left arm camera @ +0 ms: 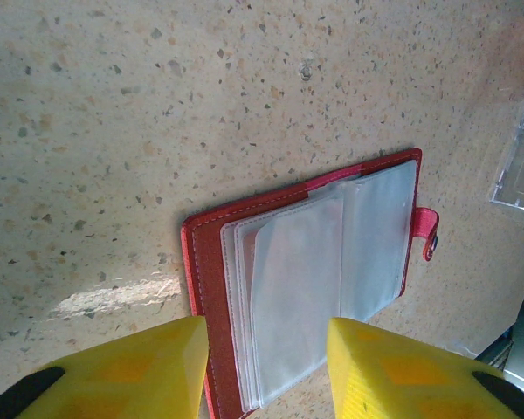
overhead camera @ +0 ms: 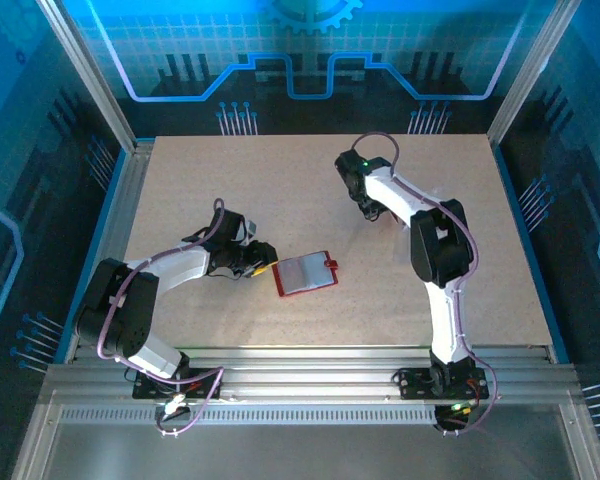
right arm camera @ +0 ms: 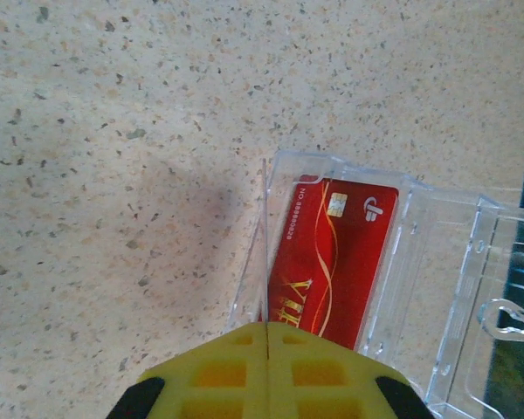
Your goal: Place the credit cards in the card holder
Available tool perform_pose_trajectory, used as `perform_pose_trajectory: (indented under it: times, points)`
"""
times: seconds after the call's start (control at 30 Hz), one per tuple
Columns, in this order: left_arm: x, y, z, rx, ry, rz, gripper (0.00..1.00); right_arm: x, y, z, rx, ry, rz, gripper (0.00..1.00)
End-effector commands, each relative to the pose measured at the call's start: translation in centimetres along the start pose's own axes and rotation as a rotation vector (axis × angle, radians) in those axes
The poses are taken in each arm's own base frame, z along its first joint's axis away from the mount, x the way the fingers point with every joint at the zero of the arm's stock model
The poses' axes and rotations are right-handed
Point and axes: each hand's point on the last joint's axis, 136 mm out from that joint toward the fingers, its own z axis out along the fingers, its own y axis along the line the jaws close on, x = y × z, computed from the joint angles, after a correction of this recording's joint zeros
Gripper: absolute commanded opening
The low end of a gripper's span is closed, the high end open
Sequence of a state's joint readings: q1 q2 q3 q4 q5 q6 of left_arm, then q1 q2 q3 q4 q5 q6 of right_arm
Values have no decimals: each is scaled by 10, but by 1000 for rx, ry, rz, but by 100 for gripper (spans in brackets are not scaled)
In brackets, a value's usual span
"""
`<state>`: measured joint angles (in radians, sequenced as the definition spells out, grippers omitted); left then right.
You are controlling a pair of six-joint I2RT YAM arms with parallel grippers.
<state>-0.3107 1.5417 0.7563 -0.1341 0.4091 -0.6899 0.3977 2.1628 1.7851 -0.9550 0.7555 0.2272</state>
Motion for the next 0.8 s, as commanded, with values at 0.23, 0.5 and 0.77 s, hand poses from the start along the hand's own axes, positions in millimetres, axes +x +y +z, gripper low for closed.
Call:
perform_pose_trajectory:
  times: [0.23,0.5,0.77]
  points:
    - [2,-3,0,-4,22,7,41,0,21,-57,-270,-90,34,0]
    - [10,-4,-2,-42,42,69,46,11,86,-143,-854,-281,130,0]
    - [22,-5,7,-171,56,183,49,41,147,-166,-1277,-373,284,0]
